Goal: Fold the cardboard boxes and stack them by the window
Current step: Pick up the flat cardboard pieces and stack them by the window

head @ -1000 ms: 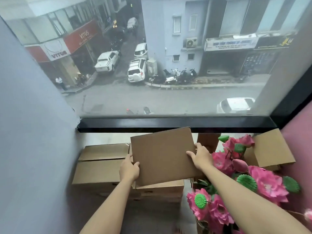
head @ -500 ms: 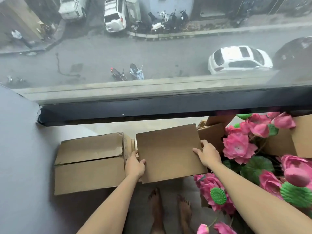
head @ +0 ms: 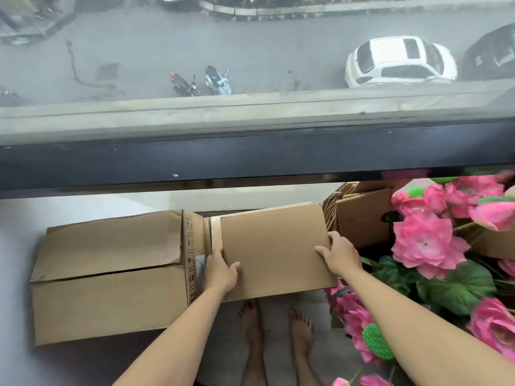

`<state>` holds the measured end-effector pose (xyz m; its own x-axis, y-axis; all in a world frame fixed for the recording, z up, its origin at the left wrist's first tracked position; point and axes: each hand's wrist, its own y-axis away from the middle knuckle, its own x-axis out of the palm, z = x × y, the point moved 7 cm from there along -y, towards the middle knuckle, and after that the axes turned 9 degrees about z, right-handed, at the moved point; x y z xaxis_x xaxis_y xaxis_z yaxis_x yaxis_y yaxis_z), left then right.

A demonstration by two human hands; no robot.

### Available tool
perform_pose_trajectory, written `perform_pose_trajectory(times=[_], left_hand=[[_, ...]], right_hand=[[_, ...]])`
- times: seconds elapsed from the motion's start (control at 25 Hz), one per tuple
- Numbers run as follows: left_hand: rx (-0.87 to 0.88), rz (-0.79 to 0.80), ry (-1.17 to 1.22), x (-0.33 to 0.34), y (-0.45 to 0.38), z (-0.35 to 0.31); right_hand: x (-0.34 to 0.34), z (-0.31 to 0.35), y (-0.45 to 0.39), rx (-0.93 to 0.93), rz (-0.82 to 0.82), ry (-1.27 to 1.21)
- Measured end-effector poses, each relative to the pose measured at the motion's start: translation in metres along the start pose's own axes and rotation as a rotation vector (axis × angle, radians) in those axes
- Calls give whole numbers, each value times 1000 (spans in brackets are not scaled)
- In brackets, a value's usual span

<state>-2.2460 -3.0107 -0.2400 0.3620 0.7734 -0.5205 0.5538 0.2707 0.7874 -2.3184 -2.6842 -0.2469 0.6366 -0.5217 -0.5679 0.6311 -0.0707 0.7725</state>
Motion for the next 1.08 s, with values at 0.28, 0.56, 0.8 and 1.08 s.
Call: perform_pose_trajectory(times=[0.28, 0.56, 0.8, 1.08], left_hand=[[53, -35, -223, 22, 1, 1], [279, -14, -722, 50, 12, -20], [262, -18, -768, 41, 9, -9], [373, 18, -905, 25, 54, -52]], right_hand=[[23, -8, -8, 17, 94, 21], [33, -1, -5, 37, 89, 39], [35, 14, -1, 14, 144, 142], [11, 10, 74, -10, 99, 271]])
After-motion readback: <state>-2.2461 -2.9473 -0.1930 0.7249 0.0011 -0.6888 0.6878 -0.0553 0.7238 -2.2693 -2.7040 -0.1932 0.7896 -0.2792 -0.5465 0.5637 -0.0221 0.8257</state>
